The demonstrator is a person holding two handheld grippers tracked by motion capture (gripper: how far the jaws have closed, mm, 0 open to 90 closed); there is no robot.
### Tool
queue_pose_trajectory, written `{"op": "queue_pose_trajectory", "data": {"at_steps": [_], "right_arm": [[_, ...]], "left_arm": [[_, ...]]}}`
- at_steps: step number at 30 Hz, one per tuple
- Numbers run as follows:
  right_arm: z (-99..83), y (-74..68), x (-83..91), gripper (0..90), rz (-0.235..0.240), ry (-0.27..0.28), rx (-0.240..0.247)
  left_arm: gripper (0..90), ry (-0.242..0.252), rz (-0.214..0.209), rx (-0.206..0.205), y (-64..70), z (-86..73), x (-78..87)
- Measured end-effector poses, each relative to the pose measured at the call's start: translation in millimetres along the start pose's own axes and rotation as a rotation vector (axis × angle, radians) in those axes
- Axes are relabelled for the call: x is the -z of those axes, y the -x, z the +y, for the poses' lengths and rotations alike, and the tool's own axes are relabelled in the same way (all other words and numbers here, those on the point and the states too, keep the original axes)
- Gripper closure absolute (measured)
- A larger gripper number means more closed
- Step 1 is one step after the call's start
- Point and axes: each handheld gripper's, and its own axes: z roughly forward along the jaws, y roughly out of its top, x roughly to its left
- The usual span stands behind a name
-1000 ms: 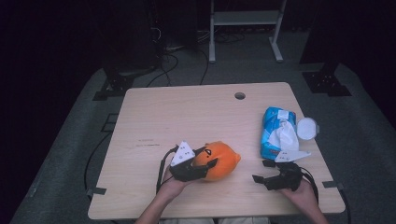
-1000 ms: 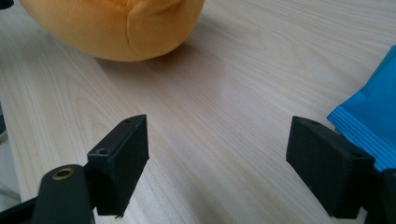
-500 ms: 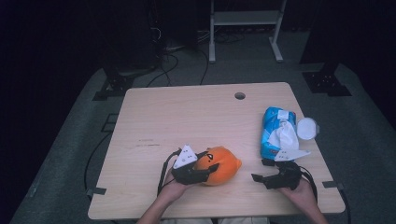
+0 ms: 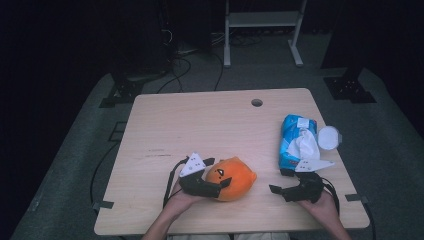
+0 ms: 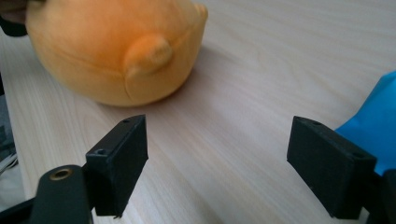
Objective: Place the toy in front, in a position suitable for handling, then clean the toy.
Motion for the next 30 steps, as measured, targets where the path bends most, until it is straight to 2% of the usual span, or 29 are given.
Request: {"op": "queue_pose_trajectory", "data": {"at_steps": [2,4,6,8,10,11,12,13,15,16,17,19,20,23,27,28,30], "right_arm": [[6.2,-1.0,6.0,18.4,0.003,0.05,-0.003],[9.3,-0.7,8.5,17.9,-0.007,0.057,0.003],[18.7,3.8,19.2,17.7,-0.046,0.095,0.021],[26.0,7.0,27.3,17.9,-0.103,0.112,0.06],[34.5,13.9,34.4,17.9,-0.134,0.135,0.071],[34.5,13.9,34.4,17.9,-0.134,0.135,0.071],[42.1,23.4,40.4,17.8,-0.162,0.15,0.075],[42.1,23.4,40.4,17.8,-0.162,0.15,0.075],[47.8,34.0,45.3,17.8,-0.184,0.169,0.078],[51.8,45.3,49.6,17.8,-0.227,0.178,0.08],[51.8,45.3,49.6,17.8,-0.227,0.178,0.08],[53.3,56.5,53.4,17.5,-0.26,0.191,0.062],[53.0,67.2,53.8,17.4,-0.3,0.179,0.053],[48.3,80.0,50.9,18.6,-0.324,0.156,0.021],[40.2,88.0,44.6,23.3,-0.341,0.114,-0.002],[34.6,91.1,40.7,27.6,-0.361,0.089,-0.009],[31.9,92.6,39.1,31.1,-0.359,0.082,-0.015]], "left_arm": [[10.7,0.004,0.013,-0.005,-1.5,0.6,3.0],[10.7,0.011,0.015,0.002,-3.3,1.1,6.2],[10.7,0.011,0.02,-0.001,-4.3,0.7,7.9],[10.7,0.012,0.022,-0.003,-5.4,-0.3,9.4],[10.7,0.011,0.025,-0.008,-7.4,-1.8,9.7],[10.7,0.012,0.026,-0.002,-8.7,-2.4,9.8],[10.7,0.014,0.029,0.003,-9.9,-3.0,10.1],[10.7,0.017,0.03,0.008,-10.6,-3.4,10.3],[10.7,0.023,0.03,0.004,-10.5,-4.5,10.4],[10.7,0.023,0.03,-0.004,-10.1,-5.0,10.6],[10.7,0.02,0.031,-0.008,-9.9,-5.2,10.8],[10.7,0.023,0.031,-0.007,-10.1,-5.8,11.0],[10.7,0.023,0.036,-0.008,-10.4,-6.2,11.6],[10.8,0.023,0.038,-0.011,-10.6,-6.6,12.2],[10.8,0.024,0.032,-0.015,-10.2,-7.0,11.6],[10.8,0.021,0.028,-0.019,-10.0,-7.3,10.9],[10.8,0.019,0.027,-0.019,-9.9,-7.4,10.8]]}}
